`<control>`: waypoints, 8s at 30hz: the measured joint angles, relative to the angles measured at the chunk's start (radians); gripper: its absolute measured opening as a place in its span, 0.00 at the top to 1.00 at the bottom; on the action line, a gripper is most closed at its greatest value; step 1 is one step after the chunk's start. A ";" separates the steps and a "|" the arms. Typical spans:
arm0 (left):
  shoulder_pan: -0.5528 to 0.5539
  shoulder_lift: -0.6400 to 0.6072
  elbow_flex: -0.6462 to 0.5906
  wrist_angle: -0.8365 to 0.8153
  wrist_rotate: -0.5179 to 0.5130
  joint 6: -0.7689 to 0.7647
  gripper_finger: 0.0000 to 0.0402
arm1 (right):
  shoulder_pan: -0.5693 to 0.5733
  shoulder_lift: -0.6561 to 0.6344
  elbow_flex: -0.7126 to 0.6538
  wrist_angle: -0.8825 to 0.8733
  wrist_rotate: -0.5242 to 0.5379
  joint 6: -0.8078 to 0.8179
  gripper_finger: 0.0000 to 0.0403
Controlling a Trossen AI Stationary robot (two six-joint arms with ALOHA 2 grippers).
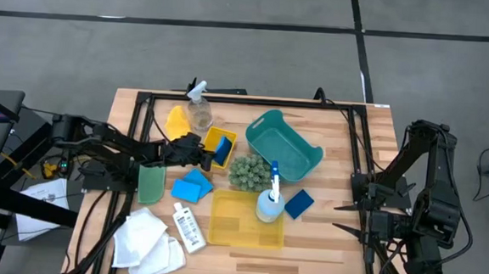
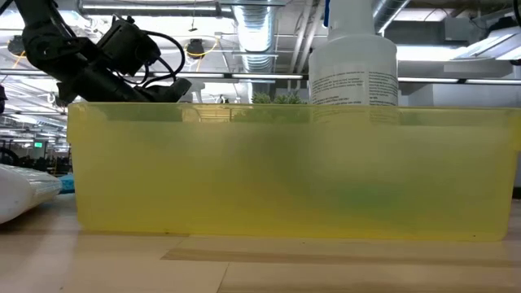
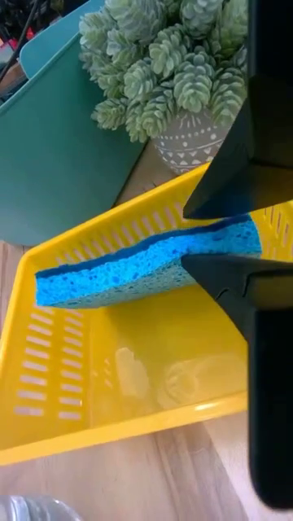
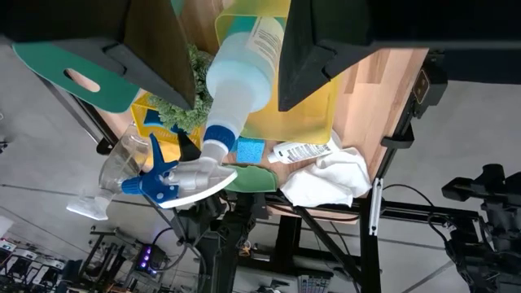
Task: Pick & Place Kitchen Items
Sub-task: Put the blue sponge into the top yellow bin
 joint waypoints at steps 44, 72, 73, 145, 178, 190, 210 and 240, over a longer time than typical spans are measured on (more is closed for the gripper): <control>-0.018 -0.225 0.000 -0.095 -0.010 0.127 0.38 | 0.000 0.000 0.000 -0.003 -0.004 0.000 0.58; -0.242 -0.452 0.000 -0.291 0.244 0.466 0.43 | 0.000 0.000 0.000 -0.003 0.000 0.000 0.58; -0.257 -0.452 0.000 -0.311 0.256 0.452 0.44 | 0.000 0.000 0.000 -0.003 0.001 0.000 0.58; -0.436 -0.533 0.003 -0.901 -0.004 0.523 1.00 | -0.022 0.000 0.000 -0.003 0.001 0.008 0.58; -0.624 -0.145 0.077 -0.941 -1.171 0.433 1.00 | -0.088 -0.001 0.000 -0.018 -0.046 0.008 0.58; -0.630 0.083 0.077 -0.629 -1.301 0.550 1.00 | -0.088 -0.001 0.000 -0.018 -0.048 0.008 0.58; -0.414 0.160 0.076 -0.629 -1.301 0.552 1.00 | -0.087 -0.001 0.000 -0.017 -0.052 0.011 0.58; -0.409 0.159 0.076 -0.629 -1.079 0.501 0.66 | -0.087 -0.001 0.000 -0.018 -0.056 0.007 0.58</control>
